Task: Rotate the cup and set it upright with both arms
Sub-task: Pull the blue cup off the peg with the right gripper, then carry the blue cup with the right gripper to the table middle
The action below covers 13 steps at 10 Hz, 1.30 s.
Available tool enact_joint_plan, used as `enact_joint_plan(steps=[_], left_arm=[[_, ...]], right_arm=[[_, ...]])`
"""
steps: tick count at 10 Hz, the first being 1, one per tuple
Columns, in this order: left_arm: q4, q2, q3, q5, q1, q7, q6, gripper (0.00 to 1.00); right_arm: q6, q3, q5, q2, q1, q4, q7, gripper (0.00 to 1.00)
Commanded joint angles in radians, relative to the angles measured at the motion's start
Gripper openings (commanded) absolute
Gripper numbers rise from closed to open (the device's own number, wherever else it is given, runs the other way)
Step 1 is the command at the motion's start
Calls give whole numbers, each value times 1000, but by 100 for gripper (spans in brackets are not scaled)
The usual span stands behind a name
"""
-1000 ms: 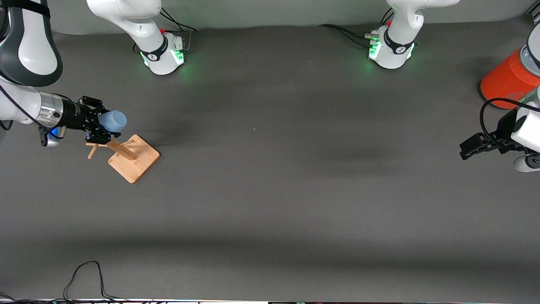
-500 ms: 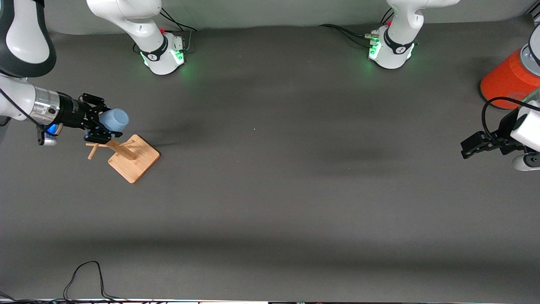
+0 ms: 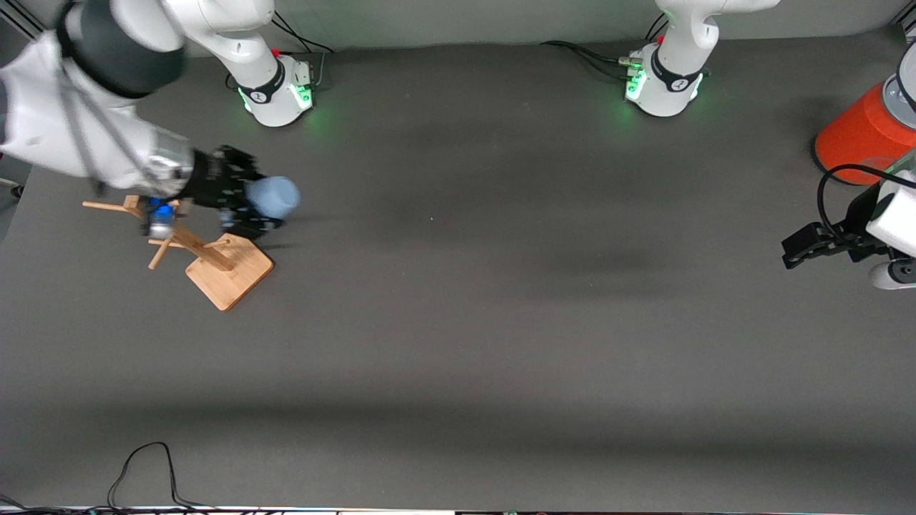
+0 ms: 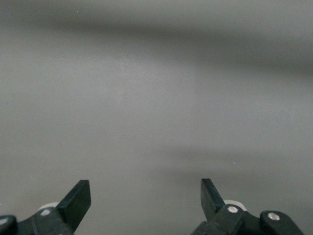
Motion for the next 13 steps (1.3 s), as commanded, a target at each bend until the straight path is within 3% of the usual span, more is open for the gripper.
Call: enact_joint_plan(steps=[1, 2, 5, 7, 11, 13], left_arm=[[22, 6, 2, -8, -1, 10, -27, 100], [22, 6, 2, -10, -1, 10, -27, 100], [20, 6, 2, -11, -1, 9, -27, 100], [20, 6, 2, -11, 1, 7, -27, 100], [19, 9, 3, -13, 5, 9, -25, 100], [20, 9, 3, -13, 5, 7, -25, 100]], right_arm=[[153, 108, -85, 126, 69, 37, 201, 26], [233, 149, -148, 185, 124, 57, 337, 26], [261, 153, -456, 428, 333, 236, 734, 26], [267, 151, -563, 557, 416, 264, 862, 26], [353, 150, -702, 723, 471, 257, 970, 26], [431, 150, -710, 773, 476, 260, 1013, 29]])
